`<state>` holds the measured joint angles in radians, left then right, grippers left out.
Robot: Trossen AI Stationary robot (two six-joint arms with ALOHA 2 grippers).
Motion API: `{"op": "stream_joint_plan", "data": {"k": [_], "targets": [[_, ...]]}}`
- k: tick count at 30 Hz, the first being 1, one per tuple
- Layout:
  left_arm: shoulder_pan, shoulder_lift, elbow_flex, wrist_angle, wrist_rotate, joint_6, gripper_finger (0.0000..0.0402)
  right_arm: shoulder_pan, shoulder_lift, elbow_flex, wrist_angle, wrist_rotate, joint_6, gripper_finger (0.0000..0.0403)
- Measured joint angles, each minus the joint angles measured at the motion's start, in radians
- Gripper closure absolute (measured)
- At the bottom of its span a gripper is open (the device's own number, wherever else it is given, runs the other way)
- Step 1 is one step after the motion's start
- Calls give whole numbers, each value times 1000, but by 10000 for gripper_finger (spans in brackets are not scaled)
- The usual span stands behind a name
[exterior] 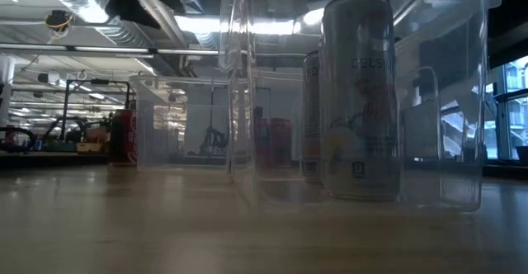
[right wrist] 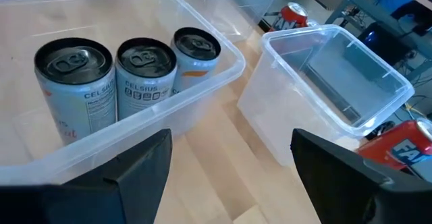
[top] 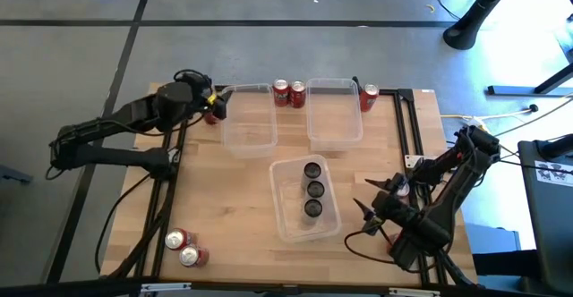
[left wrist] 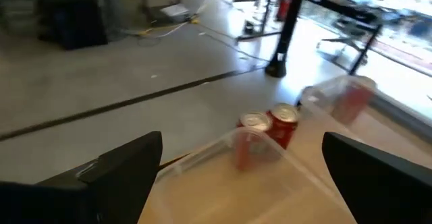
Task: Sort soda cans
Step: Put the white/yellow soda can into the bottom transparent bin
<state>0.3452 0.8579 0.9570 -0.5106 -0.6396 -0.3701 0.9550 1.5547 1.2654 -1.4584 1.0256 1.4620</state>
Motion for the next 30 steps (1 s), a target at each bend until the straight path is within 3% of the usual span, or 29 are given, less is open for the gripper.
{"op": "stream_joint_plan", "data": {"k": [7,14,21,30], "targets": [[210,114,53,-114,10,-10,6,0,0,-1,-5,26,-10,100],[416,253,120,-286,204,-51,6,0,0,-1,-9,22,-31,100],[521,346,136,-351,246,-16,6,0,0,-1,-9,40,-32,100],[607,401,136,-315,286,7,6,0,0,-1,-4,40,-30,100]]}}
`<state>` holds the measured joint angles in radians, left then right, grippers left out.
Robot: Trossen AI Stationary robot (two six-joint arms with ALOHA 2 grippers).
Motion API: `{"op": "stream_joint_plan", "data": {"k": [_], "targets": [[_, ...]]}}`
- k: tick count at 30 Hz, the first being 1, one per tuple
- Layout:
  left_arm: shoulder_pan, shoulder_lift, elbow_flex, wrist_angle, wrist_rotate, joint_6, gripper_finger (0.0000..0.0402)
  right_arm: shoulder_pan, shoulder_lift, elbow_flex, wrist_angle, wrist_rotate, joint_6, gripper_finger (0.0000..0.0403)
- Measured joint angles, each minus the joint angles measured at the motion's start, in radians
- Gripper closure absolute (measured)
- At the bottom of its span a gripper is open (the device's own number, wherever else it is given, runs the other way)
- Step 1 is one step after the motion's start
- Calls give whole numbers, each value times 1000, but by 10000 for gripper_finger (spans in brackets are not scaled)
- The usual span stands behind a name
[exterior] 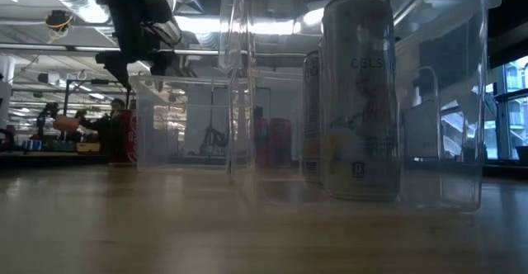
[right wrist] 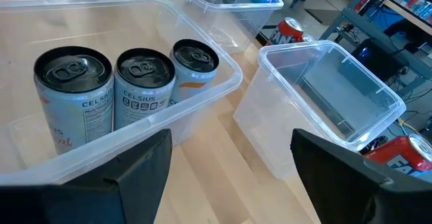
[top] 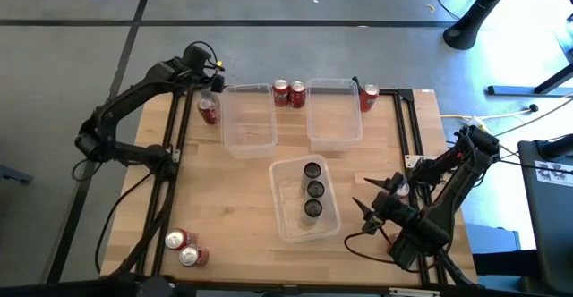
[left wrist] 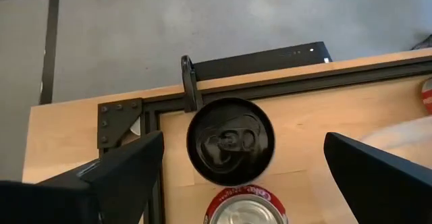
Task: Sort soda cans
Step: Put the white/yellow soda can into the bottom transparent bin
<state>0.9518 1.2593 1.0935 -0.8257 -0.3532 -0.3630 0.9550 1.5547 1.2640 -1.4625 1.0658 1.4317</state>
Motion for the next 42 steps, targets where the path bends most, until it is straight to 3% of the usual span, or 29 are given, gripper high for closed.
{"op": "stream_joint_plan", "data": {"k": [21,33,42], "targets": [[52,112,-1,-5,55,19,12,0,0,0,52,-2,1,100],[57,115,-1,-11,55,52,100,0,0,0,56,-2,0,100],[57,115,-1,-9,52,83,144,0,0,0,59,-1,-1,100]]}}
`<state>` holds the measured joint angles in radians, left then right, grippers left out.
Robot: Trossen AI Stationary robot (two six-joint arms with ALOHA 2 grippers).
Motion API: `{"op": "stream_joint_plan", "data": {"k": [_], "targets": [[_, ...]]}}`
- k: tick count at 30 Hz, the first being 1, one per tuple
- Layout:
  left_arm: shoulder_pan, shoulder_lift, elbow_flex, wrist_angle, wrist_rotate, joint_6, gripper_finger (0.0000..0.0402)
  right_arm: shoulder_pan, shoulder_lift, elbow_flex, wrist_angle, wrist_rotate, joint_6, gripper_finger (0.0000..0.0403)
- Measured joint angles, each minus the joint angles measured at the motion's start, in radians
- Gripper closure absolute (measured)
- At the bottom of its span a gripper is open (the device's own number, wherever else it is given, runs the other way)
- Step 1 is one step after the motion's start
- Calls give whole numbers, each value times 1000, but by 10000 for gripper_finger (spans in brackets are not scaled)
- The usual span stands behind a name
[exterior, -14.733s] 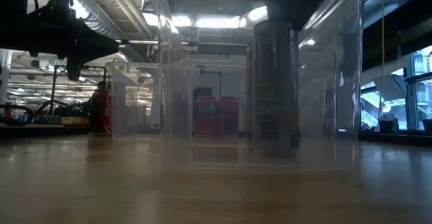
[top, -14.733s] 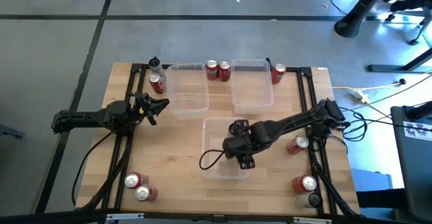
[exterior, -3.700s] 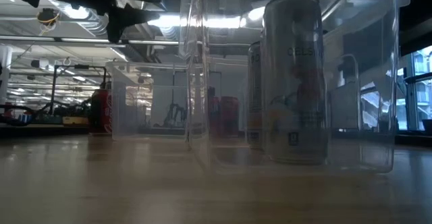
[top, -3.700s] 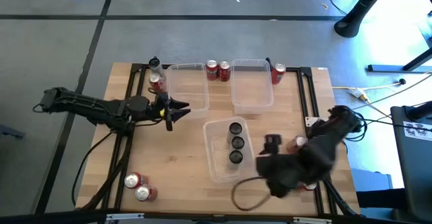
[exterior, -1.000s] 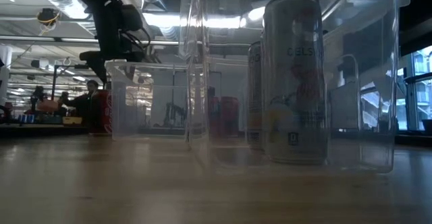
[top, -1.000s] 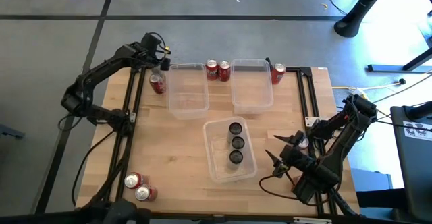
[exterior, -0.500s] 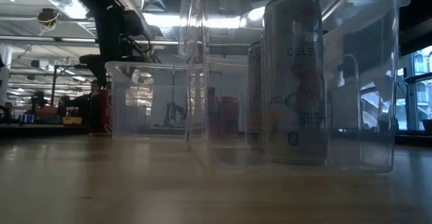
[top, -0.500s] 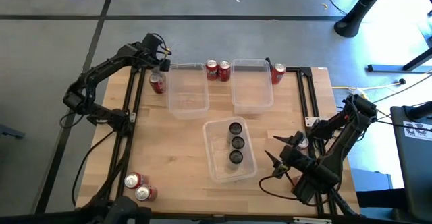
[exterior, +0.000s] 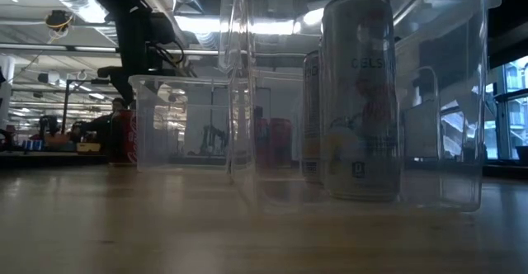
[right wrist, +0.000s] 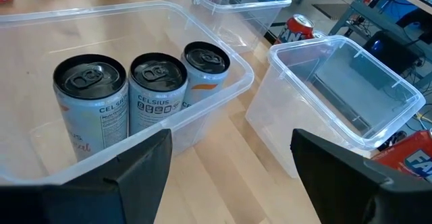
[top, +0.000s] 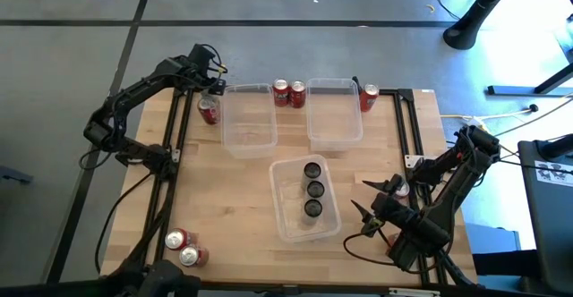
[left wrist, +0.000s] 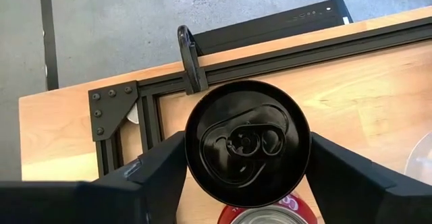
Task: Sort soda cans
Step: Put the white/yellow soda can into the bottom transparent bin
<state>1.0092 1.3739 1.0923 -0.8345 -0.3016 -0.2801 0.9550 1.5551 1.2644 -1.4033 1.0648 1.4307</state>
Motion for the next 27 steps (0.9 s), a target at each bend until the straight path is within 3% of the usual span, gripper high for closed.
{"op": "stream_joint_plan", "data": {"k": [15,27], "targets": [[-5,-65,15,-35,7,27,148,0,0,0,0,35,-6,100],[-59,-154,226,-247,9,53,148,0,0,0,0,50,-23,100]]}}
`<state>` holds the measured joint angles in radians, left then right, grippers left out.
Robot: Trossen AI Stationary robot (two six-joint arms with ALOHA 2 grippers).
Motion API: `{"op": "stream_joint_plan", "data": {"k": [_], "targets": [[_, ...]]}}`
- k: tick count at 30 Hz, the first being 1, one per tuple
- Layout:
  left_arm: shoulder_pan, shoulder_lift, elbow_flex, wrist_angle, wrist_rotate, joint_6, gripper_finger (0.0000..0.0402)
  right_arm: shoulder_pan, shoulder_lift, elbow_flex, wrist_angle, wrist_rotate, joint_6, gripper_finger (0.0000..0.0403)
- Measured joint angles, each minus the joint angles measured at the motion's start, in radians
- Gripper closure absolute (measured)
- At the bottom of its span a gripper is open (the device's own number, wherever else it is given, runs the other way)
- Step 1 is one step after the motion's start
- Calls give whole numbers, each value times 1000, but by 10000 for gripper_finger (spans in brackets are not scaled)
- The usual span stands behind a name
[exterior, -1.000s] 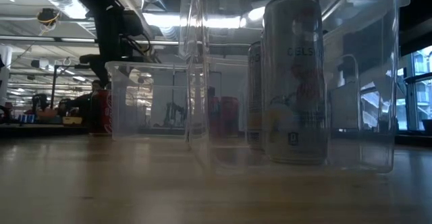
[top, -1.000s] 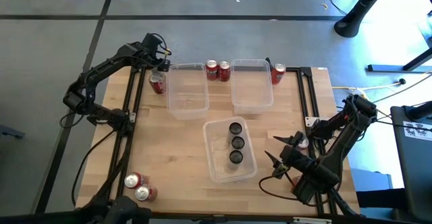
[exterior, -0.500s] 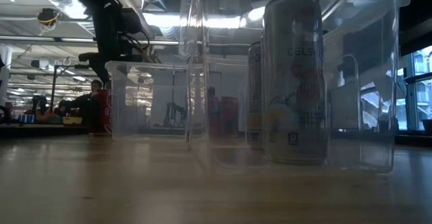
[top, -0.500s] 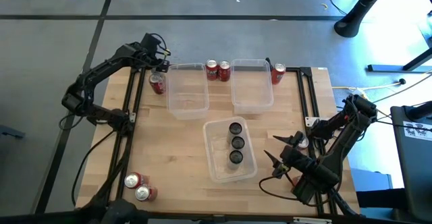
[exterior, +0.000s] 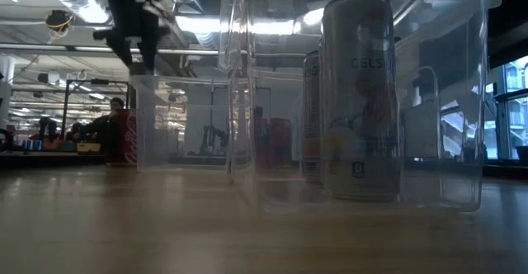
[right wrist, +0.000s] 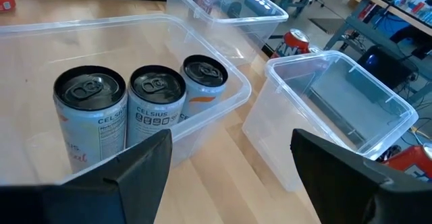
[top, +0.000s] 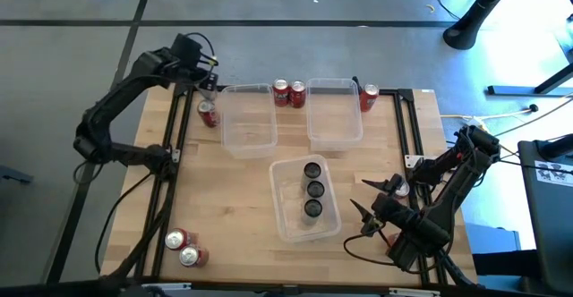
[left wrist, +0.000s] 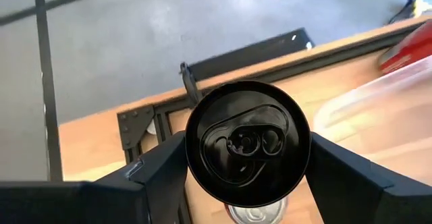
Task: Sort soda cans
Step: Put the white/yellow soda can into the bottom transparent bin
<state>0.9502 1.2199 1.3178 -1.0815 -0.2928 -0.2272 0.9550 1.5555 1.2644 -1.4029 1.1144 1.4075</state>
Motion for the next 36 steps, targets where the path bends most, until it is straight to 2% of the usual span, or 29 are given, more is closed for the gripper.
{"op": "stream_joint_plan", "data": {"k": [8,13,20,28,36], "targets": [[-68,-60,156,-126,2,43,148,0,0,0,-1,0,0,100],[-153,-110,228,-138,27,47,148,0,0,0,-1,0,0,100],[-303,-182,250,-64,176,3,148,0,0,0,-3,-7,0,100],[-496,-191,250,30,223,-47,145,0,0,0,-3,-7,0,100],[-719,-121,249,147,230,-57,142,0,0,0,-5,-33,-24,100]]}}
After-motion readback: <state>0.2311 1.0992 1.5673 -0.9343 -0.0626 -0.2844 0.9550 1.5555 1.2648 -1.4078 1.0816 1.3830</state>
